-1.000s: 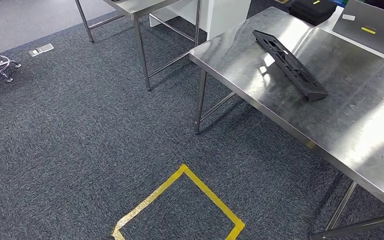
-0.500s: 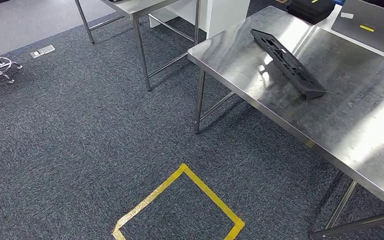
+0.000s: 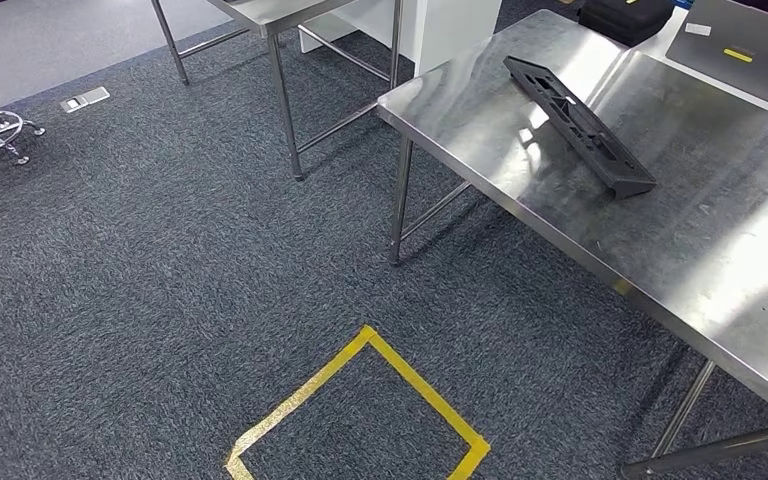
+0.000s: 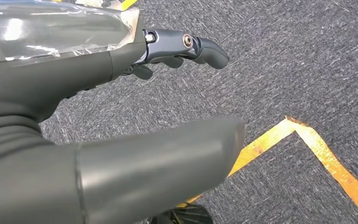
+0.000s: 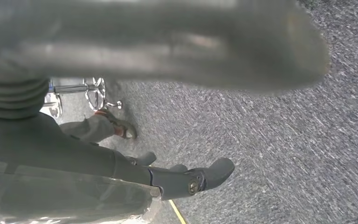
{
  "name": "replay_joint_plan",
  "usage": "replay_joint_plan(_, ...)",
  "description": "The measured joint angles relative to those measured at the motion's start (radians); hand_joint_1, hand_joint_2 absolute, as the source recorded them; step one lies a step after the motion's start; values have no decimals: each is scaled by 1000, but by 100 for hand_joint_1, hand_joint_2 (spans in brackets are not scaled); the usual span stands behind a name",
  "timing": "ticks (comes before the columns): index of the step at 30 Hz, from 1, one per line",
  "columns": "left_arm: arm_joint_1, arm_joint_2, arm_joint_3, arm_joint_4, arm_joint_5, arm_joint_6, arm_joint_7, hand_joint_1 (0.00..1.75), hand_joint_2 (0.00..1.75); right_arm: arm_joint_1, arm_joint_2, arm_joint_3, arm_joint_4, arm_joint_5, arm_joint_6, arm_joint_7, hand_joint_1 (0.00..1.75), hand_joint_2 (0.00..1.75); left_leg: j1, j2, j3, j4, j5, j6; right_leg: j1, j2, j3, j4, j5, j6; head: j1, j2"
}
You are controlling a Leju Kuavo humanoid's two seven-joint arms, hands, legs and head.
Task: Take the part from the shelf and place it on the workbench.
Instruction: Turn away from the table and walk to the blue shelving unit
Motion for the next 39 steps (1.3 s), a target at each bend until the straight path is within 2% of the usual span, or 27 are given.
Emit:
replay_joint_plan(2, 0, 6, 0, 0, -4, -6, -6, 0, 0, -4, 6, 0, 3, -1, -12, 2, 0, 0, -3, 0, -1, 0, 0, 2, -3, 0, -1, -1, 2, 3, 0, 0)
replay_joint_plan(4, -1, 12, 0, -1, -6, -9, -13, 0, 0, -6, 11, 0, 5, -1, -18, 2, 0, 0, -3, 2, 1, -6, 5, 10, -5, 1, -4, -2, 3, 9, 0, 0)
replay_joint_plan(6, -1, 16, 0, -1, -5, -8, -17, 0, 0, -7, 14, 0, 6, 0, -21, 2, 0, 0, 0, 9, 3, -19, 15, 24, -9, 2, -23, 36, -24, 7, 2, 0)
replay_joint_plan(7, -1, 18, 0, -2, -3, -8, -17, 0, 0, -7, 14, 0, 7, 1, -21, 2, 0, 0, 2, 15, 2, -24, 19, 30, -10, 2, -46, 86, -54, 1, 3, 0)
replay_joint_plan(9, 0, 20, 1, -2, 4, -6, -17, 0, 0, -7, 13, 1, 8, 2, -20, 4, 0, 0, 1, 26, -3, -25, 23, 34, -7, 2, -110, 231, -125, -10, 5, 0)
replay_joint_plan(10, 0, 20, 1, -2, 6, -5, -17, 0, 0, -6, 11, 1, 9, 3, -19, 5, 0, 0, -1, 32, -6, -25, 25, 34, -5, 2, -132, 288, -148, -10, 6, 0)
replay_joint_plan(11, 1, 20, 2, -2, 8, -3, -17, 0, 0, -6, 10, 1, 9, 3, -18, 7, 0, 0, -3, 39, -8, -25, 26, 34, -2, 2, -136, 309, -155, -7, 6, 0)
replay_joint_plan(12, 2, 20, 2, -2, 9, -1, -17, 0, 0, -6, 9, 1, 9, 3, -17, 9, 0, 0, -4, 45, -8, -24, 27, 32, 0, 1, -117, 286, -144, -3, 6, 0)
replay_joint_plan(14, 2, 19, 3, -2, 9, 2, -17, 0, 0, -8, 7, 2, 9, 3, -16, 12, 0, 0, -4, 59, -7, -24, 29, 28, 4, -23, -31, 139, -95, 0, 6, 0)
replay_joint_plan(16, 3, 17, 3, -2, 9, 4, -16, 0, 0, -12, 4, 3, 10, 3, -16, 13, 0, 0, -7, 73, -4, -23, 30, 17, 16, -57, 27, 21, -56, -13, 6, 0)
replay_joint_plan(17, 3, 16, 3, -2, 9, 4, -16, 0, 0, -14, 2, 4, 10, 3, -16, 13, 0, 0, -7, 81, -3, -24, 30, 11, 23, -65, 33, 1, -48, -24, 5, 0)
replay_joint_plan(18, 4, 14, 3, -2, 9, 5, -16, 0, 0, -15, 1, 4, 10, 3, -16, 13, 0, 0, -6, 89, -1, -26, 32, 3, 29, -58, 28, 0, -42, -33, 5, 0)
replay_joint_plan(20, 4, 13, 3, -2, 8, 5, -16, 0, 0, -13, 0, 6, 10, 3, -16, 14, 0, 0, -3, 94, -3, -24, 28, -9, 22, -38, 28, -9, -29, -50, 3, 0)
replay_joint_plan(21, 4, 13, 4, -2, 8, 5, -16, 0, 0, -13, 0, 7, 10, 3, -16, 14, 0, 0, 0, 81, -9, -8, 13, -14, 14, -30, 31, -15, -21, -60, 2, 0)
replay_joint_plan(22, 5, 14, 4, -2, 8, 5, -16, 0, 0, -13, 1, 7, 11, 3, -16, 14, 0, 0, 2, 59, -25, 34, -19, -19, 6, -21, 33, -20, -15, -69, -1, 0)
replay_joint_plan(24, 7, 15, 5, -2, 8, 6, -15, 0, 0, -14, 2, 8, 11, 3, -17, 14, 0, 0, 8, 17, -80, 177, -106, -27, -1, -3, 32, -22, -9, -78, -5, 0)
replay_joint_plan(25, 8, 15, 5, -2, 7, 5, -15, 0, 0, -14, 3, 8, 11, 3, -18, 14, 0, 0, 9, 8, -107, 247, -140, -32, -1, 8, 29, -22, -8, -78, -6, 0)
replay_joint_plan(26, 9, 16, 5, -2, 7, 5, -14, 0, 0, -13, 4, 8, 11, 3, -18, 13, 0, 0, 12, 6, -119, 284, -151, -36, -2, 19, 29, -21, -8, -77, -7, 0)
replay_joint_plan(27, 10, 16, 5, -2, 7, 4, -14, 0, 0, -12, 5, 8, 12, 3, -18, 12, 0, 0, 17, 5, -112, 279, -140, -40, -5, 32, 29, -20, -7, -75, -6, 0)
replay_joint_plan(29, 10, 18, 5, -2, 6, 3, -14, 0, 0, -11, 8, 8, 12, 3, -19, 10, 0, 0, 30, -10, -50, 168, -75, -50, -10, 60, 28, -10, -11, -68, -8, 0)
replay_joint_plan(30, 11, 19, 6, -1, 7, 2, -14, 0, 0, -12, 8, 8, 12, 3, -20, 9, 0, 0, 38, -32, -14, 97, -45, -56, -9, 73, 22, 3, -16, -60, -11, 0)
replay_joint_plan(31, 12, 19, 6, -1, 7, 1, -14, 0, 0, -14, 8, 8, 12, 3, -21, 9, 0, 0, 43, -53, 10, 46, -30, -58, -6, 86, 13, 16, -22, -50, -13, 0)
replay_joint_plan(33, 13, 19, 8, 0, 8, -1, -14, 0, 0, -16, 7, 9, 13, 3, -23, 8, 0, 0, 39, -72, 23, 10, -30, -51, 1, 109, -10, 34, -26, -29, -13, 0)
replay_joint_plan(34, 13, 19, 8, 0, 9, -3, -14, 0, 0, -14, 8, 9, 13, 3, -24, 8, 0, 0, 33, -63, 21, 11, -33, -42, 0, 119, -19, 34, -24, -20, -11, 0)
replay_joint_plan(35, 12, 20, 9, 0, 10, -4, -14, 0, 0, -11, 8, 9, 13, 3, -24, 8, 0, 0, 27, -51, 21, 8, -30, -31, -3, 116, -26, 37, -25, -13, -9, 0)
replay_joint_plan(37, 12, 21, 10, -1, 10, -6, -15, 0, 0, -9, 10, 9, 14, 3, -24, 8, 0, 0, 23, -26, 25, -2, -24, -11, -6, 71, -53, 84, -51, -8, -4, 0)
replay_joint_plan(39, 12, 22, 11, -2, 11, -8, -16, 0, 0, -13, 12, 9, 15, 3, -24, 7, 0, 0, 18, 3, 26, -7, -22, 0, -4, 21, -114, 208, -109, -12, 4, 0)
